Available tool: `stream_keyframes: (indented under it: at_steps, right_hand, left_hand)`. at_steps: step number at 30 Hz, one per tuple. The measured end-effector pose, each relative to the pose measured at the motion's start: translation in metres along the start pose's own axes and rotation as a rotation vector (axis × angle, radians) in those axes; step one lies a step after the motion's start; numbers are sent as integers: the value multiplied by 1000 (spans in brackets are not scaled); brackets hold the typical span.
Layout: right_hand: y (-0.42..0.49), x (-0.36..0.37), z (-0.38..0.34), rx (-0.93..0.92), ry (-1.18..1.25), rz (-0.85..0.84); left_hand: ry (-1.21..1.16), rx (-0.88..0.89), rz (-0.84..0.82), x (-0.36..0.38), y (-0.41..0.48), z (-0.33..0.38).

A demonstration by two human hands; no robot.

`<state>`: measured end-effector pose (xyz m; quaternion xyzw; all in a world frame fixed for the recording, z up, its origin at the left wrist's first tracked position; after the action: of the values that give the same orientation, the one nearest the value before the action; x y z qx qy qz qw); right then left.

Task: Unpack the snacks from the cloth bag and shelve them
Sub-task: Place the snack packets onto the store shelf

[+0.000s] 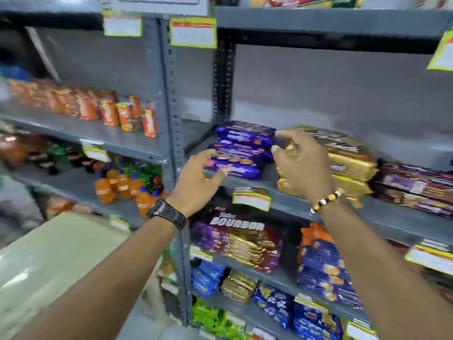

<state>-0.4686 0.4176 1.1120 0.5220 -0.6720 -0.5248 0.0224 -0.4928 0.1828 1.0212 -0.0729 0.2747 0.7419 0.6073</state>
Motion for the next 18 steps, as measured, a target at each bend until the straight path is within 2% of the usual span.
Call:
stream_keyframes:
  at_steps: [4,10,14,18]
  right_hand:
    - [-27,86,-50,-148,193,-113]
    - [-78,243,-121,-121,447,-397]
    - [-134,358,-193,-92,570,-652]
    - [-190,446,-269,-119,639,-825]
  left_hand:
    - [66,-126,153,-77,-52,-61]
    - [195,-409,350,-195,-151,-156]
    - [230,-620,461,-278,-235,-229]
    - [214,-795,541,-356,-305,-299]
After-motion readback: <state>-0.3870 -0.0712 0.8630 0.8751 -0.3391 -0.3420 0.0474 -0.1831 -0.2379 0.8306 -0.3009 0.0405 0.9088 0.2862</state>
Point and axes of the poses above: each hand's wrist, its own y-axis towards the middle knuckle, its own x-axis out of the palm, z = x × y, the point moved 7 cm from there along y, towards the middle knuckle, and after that the axes turned 9 degrees about -x, right-handed, at the moved point
